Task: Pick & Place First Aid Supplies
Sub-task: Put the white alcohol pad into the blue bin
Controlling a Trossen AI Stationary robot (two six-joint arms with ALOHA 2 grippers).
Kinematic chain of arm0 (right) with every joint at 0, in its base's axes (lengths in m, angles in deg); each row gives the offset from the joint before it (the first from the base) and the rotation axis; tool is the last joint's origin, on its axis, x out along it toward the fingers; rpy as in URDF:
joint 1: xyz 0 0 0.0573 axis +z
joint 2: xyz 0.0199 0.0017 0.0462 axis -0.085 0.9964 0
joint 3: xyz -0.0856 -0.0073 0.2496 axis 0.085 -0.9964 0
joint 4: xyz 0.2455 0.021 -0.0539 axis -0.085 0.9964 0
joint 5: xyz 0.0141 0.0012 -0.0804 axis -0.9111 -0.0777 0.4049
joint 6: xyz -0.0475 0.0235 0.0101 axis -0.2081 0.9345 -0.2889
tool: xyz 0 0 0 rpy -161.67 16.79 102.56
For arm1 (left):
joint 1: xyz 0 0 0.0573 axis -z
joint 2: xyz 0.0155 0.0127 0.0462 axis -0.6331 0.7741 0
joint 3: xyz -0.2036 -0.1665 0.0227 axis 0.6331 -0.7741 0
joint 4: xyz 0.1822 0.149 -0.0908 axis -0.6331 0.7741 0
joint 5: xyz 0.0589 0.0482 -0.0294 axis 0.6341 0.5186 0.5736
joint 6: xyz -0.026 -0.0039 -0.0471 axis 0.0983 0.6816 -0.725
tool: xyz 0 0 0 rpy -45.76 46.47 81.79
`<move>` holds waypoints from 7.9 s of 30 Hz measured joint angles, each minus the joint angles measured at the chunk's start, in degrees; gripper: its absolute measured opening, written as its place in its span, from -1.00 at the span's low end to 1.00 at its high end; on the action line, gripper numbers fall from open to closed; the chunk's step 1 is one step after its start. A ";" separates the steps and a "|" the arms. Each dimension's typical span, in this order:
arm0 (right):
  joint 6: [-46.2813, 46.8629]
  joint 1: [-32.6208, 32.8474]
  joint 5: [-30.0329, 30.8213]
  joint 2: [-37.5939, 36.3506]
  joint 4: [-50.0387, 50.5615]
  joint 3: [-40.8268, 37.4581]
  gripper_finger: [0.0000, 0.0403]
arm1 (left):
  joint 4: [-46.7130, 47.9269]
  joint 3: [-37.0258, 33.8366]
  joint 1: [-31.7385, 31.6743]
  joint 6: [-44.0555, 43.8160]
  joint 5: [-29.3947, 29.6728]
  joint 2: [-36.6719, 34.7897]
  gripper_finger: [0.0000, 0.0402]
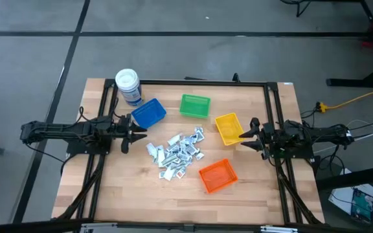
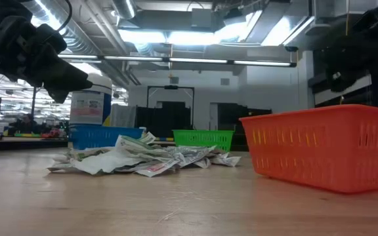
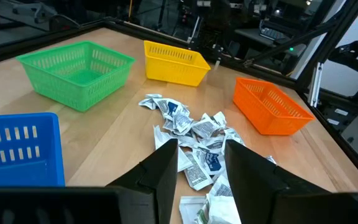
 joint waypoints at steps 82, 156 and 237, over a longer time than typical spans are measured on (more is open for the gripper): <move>28.13 -16.25 -9.14 105.35 23.28 64.49 -0.19 | -0.02 0.01 0.01 0.00 0.01 -0.02 -0.37; 20.75 -17.05 -4.00 81.29 27.63 64.40 -0.99 | -0.02 0.00 0.02 0.00 0.00 -0.01 -0.37; -4.68 -21.65 -13.71 119.95 17.95 98.72 -0.19 | -0.02 0.01 0.02 0.00 0.01 0.00 -0.37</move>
